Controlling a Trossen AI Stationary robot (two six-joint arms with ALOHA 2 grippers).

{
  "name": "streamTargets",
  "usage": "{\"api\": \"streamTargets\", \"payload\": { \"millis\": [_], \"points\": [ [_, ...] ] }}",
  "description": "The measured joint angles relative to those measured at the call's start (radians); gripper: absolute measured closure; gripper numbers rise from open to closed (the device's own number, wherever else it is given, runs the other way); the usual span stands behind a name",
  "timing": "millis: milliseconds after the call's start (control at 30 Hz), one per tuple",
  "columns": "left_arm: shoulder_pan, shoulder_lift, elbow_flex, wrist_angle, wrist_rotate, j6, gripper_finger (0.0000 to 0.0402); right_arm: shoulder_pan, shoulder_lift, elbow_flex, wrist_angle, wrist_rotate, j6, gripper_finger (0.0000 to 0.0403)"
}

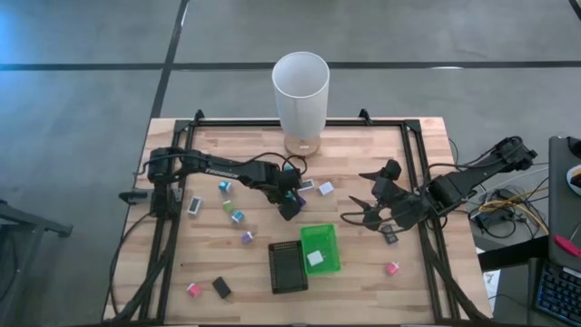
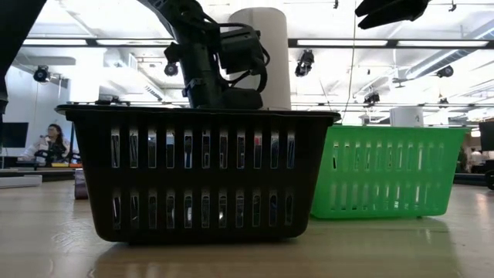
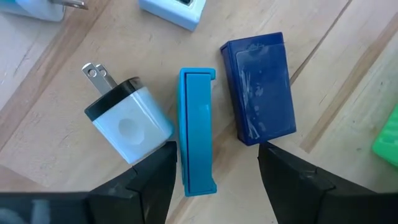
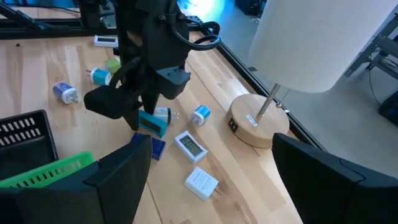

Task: Pick & Place Office items
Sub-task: Put the light blue digital clock into the black bin

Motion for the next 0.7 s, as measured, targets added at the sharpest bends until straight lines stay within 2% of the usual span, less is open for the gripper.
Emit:
{"api": "streamTargets", "payload": {
  "millis": [167,300,467,700],
  "points": [
    [0.000,0.000,0.000,0.000,-0.018,0.000,0.0177,0.000,0.000,0.000,0.000,0.000,0.000,0.0078],
    [0.000,0.000,0.000,0.000,-0.022,0.000,0.0196,0.000,0.000,0.000,0.000,0.000,0.000,0.0078],
    [0.000,0.000,0.000,0.000,-0.025,0.007,0.0234,0.000,0.000,0.000,0.000,0.000,0.000,0.0078],
    [0.001,0.000,-0.001,0.000,-0.025,0.031,0.0310,0.000,0.000,0.000,0.000,0.000,0.000,0.0078]
  ]
}}
